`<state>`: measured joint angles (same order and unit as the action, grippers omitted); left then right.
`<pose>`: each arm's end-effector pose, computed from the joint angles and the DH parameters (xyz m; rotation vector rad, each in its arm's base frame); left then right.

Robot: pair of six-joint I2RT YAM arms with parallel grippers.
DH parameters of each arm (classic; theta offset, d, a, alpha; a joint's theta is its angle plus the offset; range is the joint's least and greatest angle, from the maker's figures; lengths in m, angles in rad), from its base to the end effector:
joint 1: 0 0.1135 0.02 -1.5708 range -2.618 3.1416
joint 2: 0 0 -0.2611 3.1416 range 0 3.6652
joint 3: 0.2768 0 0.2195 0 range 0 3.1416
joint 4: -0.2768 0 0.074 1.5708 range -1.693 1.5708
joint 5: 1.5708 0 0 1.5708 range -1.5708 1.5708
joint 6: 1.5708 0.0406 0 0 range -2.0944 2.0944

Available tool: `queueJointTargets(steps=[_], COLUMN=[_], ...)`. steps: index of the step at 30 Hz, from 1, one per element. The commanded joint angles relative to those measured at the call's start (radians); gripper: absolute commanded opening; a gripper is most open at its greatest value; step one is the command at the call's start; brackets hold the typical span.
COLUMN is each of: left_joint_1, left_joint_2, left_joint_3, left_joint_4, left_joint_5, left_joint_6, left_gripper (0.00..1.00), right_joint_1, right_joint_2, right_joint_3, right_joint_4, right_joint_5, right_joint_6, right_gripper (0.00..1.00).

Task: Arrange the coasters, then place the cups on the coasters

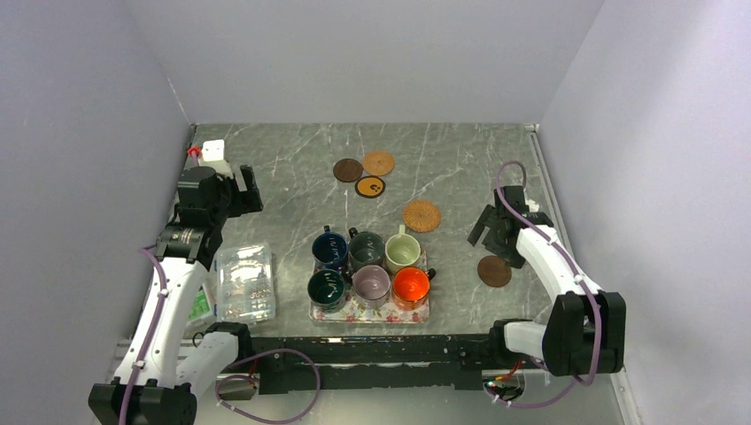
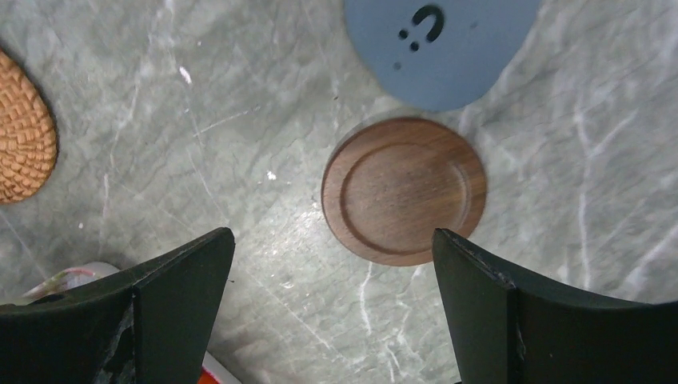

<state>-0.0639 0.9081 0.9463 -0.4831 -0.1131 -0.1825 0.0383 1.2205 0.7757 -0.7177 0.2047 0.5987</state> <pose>0.1712 -0.0064 0.3381 -0.1909 2.0038 -0.0430 0.1921 -0.0009 0.2176 0.7989 2.5693 -0.0880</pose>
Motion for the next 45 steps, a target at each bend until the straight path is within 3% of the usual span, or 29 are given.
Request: queueJointTargets(steps=[1,5,13,25,34,45], left_joint_1=[0.004,0.004,0.004,0.004,0.003,0.004], left_joint_2=[-0.021,-0.02,-0.008,0.015,0.025,0.029], left_joint_3=[-0.001,-0.001,-0.003,-0.003,-0.003,-0.002], left_joint_4=[0.027,0.028,0.033,0.039,0.038,0.032], left_joint_5=[0.016,0.008,0.014,0.022,0.021,0.006], left_joint_6=[-0.014,-0.012,-0.011,-0.009,-0.01,-0.009], left_gripper=[0.94,0.94,0.94,0.94,0.94,0.94], right_joint_1=[-0.005,-0.006,-0.006,-0.004,0.01,0.031], right_joint_2=[0.021,0.069,0.106,0.142,0.147,0.293], right_joint_3=[-0.022,-0.037,-0.072,-0.13,-0.167,-0.075], right_joint_4=[0.056,0.104,0.154,0.299,0.451,0.602], right_joint_5=[-0.108,-0.191,-0.2,-0.404,-0.509,-0.46], right_joint_6=[0.043,0.019,-0.002,-0.056,-0.026,-0.054], right_gripper=[0.99,0.98,0.93,0.72,0.69,0.67])
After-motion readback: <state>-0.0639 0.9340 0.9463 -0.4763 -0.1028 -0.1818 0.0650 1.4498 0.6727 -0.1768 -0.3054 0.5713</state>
